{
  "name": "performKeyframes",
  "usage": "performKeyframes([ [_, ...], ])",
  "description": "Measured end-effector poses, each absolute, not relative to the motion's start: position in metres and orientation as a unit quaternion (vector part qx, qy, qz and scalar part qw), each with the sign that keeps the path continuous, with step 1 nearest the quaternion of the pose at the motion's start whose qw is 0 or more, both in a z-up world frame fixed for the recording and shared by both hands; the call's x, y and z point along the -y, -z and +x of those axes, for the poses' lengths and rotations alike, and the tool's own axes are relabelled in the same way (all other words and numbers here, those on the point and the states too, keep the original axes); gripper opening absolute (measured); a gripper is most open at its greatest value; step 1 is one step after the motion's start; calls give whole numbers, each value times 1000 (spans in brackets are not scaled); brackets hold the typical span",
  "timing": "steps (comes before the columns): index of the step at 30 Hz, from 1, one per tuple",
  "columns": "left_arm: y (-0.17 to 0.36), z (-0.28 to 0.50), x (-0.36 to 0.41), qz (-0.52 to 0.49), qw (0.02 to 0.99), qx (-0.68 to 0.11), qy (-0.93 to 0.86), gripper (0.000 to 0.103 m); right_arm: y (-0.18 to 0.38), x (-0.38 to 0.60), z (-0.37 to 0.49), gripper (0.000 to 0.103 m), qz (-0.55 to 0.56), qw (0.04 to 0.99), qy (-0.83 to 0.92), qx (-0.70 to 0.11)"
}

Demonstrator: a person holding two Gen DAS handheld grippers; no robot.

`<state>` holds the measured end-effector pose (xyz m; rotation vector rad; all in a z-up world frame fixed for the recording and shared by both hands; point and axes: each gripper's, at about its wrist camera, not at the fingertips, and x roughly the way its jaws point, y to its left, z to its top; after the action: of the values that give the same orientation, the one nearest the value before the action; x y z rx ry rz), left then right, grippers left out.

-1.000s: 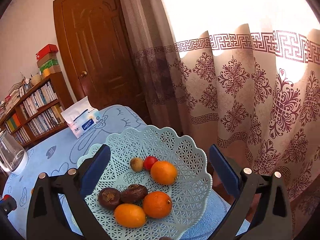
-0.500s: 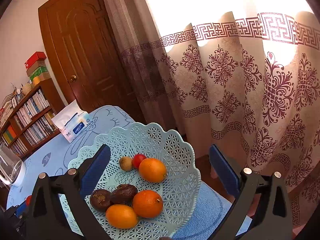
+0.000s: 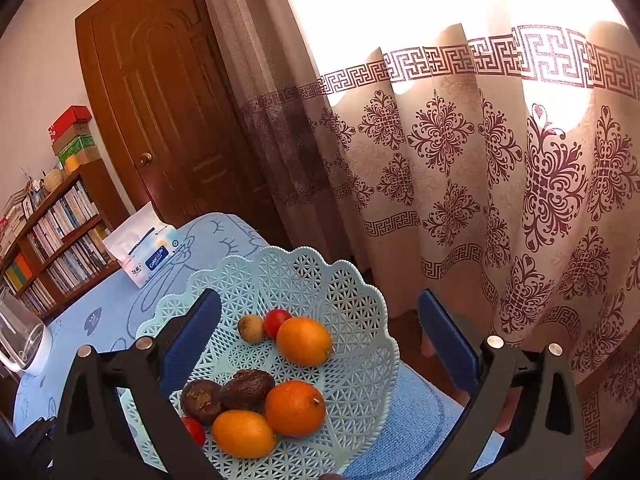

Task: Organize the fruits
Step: 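Carry the red tomato into the teal basket and open the left tool, then move both tools back from the basket toward the orange and yellow fruit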

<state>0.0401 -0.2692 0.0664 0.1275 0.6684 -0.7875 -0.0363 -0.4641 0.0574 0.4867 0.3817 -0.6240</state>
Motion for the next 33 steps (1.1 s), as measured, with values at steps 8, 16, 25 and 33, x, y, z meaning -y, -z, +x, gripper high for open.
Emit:
performKeyframes([
  [8, -66, 47, 256, 52, 873, -331, 353, 68, -58, 463, -36, 100, 235, 906, 301, -182],
  [16, -67, 46, 248, 62, 883, -327, 333, 75, -59, 462, -36, 100, 233, 908, 297, -181],
  [25, -69, 43, 238, 73, 894, -318, 308, 83, -59, 461, -36, 100, 231, 909, 296, -179],
  [33, -68, 36, 230, 96, 902, -310, 285, 91, -60, 460, -36, 100, 231, 912, 287, -178],
])
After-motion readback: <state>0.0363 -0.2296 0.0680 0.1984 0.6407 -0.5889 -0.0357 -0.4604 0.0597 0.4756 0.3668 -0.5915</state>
